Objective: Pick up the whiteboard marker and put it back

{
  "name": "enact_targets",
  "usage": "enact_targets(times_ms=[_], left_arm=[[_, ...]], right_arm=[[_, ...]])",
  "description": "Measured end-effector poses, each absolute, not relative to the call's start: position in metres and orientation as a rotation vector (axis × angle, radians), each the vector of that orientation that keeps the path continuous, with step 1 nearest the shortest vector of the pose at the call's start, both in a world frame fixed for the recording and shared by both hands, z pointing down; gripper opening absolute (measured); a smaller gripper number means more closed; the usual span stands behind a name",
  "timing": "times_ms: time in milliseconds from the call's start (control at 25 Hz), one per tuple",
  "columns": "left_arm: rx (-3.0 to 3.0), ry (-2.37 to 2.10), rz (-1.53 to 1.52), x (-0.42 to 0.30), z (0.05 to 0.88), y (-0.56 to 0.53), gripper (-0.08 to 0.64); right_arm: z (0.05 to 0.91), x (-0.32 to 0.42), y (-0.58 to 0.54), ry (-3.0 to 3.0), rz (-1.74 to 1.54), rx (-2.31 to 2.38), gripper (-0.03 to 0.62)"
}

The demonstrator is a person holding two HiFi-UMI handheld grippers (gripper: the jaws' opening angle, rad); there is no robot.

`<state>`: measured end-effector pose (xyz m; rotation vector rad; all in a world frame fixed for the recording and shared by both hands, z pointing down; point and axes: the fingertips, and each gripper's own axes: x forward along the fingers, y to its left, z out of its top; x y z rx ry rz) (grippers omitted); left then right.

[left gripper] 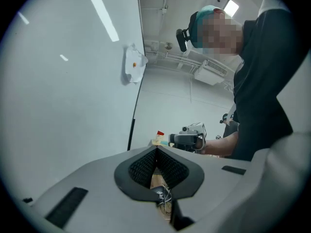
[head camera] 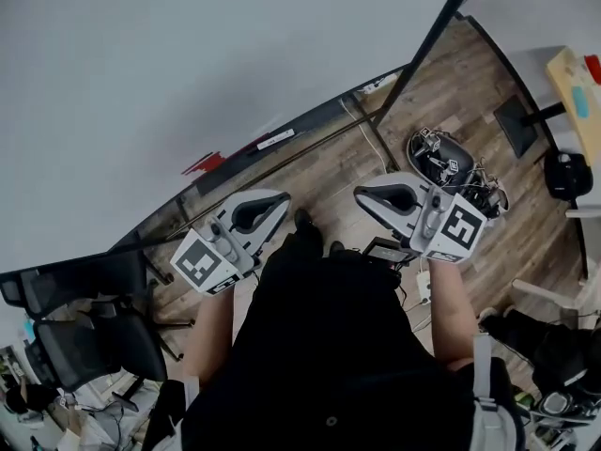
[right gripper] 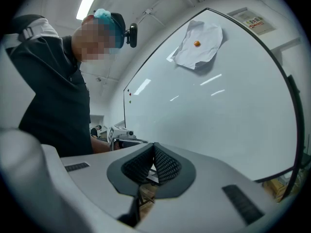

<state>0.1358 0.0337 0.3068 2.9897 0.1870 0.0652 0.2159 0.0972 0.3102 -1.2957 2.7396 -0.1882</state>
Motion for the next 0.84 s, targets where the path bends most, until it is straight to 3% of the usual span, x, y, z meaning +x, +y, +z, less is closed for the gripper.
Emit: enact_targets(times_ms=[320,840], left_arm=[[2.937,0.199,0.126,0.134,0.332,0.125,0.012],[2.949,0.202,0.196,0.133,0.337,0.161,0.012]], right_arm=[[0.334,0.218,0.178,2.678,-0.264,-1.293,0.018],[0.342,0.191,0.198,2.78,-0.201,-1.245,0.018]])
